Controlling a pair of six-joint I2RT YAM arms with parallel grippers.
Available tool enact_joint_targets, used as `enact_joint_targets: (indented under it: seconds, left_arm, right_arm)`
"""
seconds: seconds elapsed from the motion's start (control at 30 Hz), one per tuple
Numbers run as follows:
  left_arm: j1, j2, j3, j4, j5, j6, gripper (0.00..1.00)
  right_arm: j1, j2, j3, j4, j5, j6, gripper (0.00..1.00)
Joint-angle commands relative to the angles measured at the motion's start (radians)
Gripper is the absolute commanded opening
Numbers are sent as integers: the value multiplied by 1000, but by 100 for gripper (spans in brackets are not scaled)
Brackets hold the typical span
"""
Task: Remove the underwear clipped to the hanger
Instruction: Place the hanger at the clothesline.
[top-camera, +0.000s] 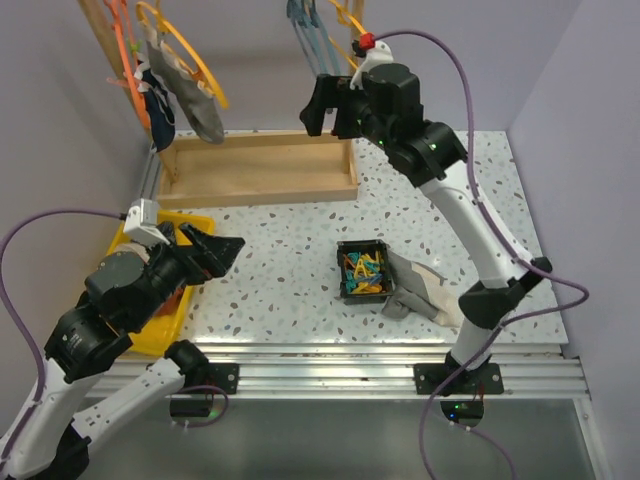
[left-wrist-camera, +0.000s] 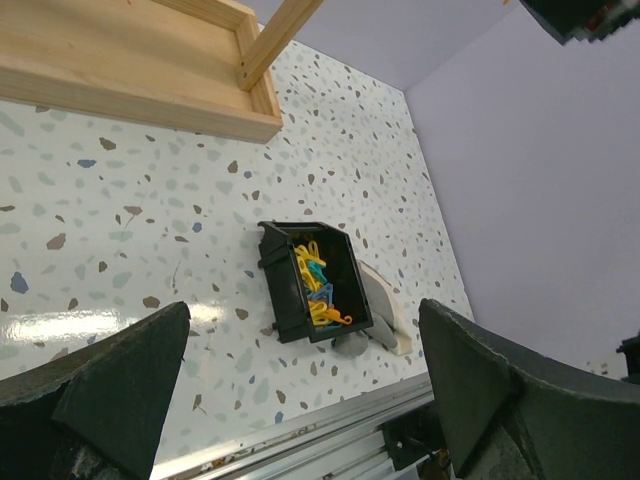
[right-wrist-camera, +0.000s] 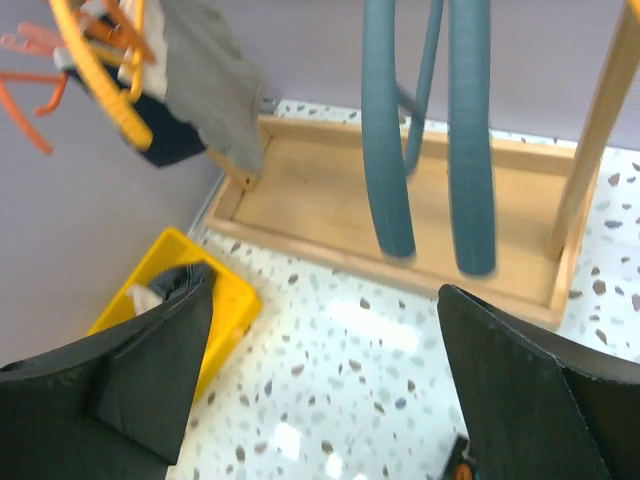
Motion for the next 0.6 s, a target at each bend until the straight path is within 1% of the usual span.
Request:
enact_joint_targets:
  seconds: [0.0, 0.07, 0.1, 0.13, 0.17, 0.2, 0.27, 0.3, 0.37, 0.4, 0.47, 0.5, 0.57]
  left_arm:
    - [5, 38, 39, 54, -5, 13, 100]
    - [5, 52, 50, 62, 1, 23, 100]
    - [5, 60, 54, 65, 2, 25, 100]
    - [5, 72, 62, 68, 2, 28, 100]
    - [5, 78, 65, 71, 4, 31, 100]
    - [5, 86, 65, 79, 5, 33, 100]
    - [5, 98, 65, 88, 8, 34, 100]
    - [5, 104, 62, 100, 15, 37, 100]
    - [5, 129, 59, 113, 27, 45, 100]
    - [5, 150, 57, 122, 44, 46, 100]
    - [5, 173, 57, 129, 74, 54, 100]
    - [5, 195, 59, 136, 85, 57, 100]
    - [5, 215, 60, 142, 111, 54, 100]
  right_arm:
    - [3, -246, -167, -120, -94, -66, 98]
    - [5, -323, -263, -183, -104, -86, 98]
    - [3, -356, -304, -264, -87, -95, 98]
    - [3, -424, -391, -309, -35, -97, 98]
    - [5, -453, -442, -349, -9, -95, 98]
    - [3, -488, -552, -408, 32, -83, 98]
    - [5, -573, -670, -455, 120, -74, 98]
    - [2, -588, -770, -505, 158, -39, 98]
    - [-3, -593, -856, -553, 221, -10, 98]
    - [-7, -585, -927, -593, 230, 33, 98]
    - [-26, -573, -988, -607, 225, 88, 99]
    - [-39, -581, -1048, -584, 211, 149, 99]
    - [-93, -602, -1103, -544, 180, 213, 99]
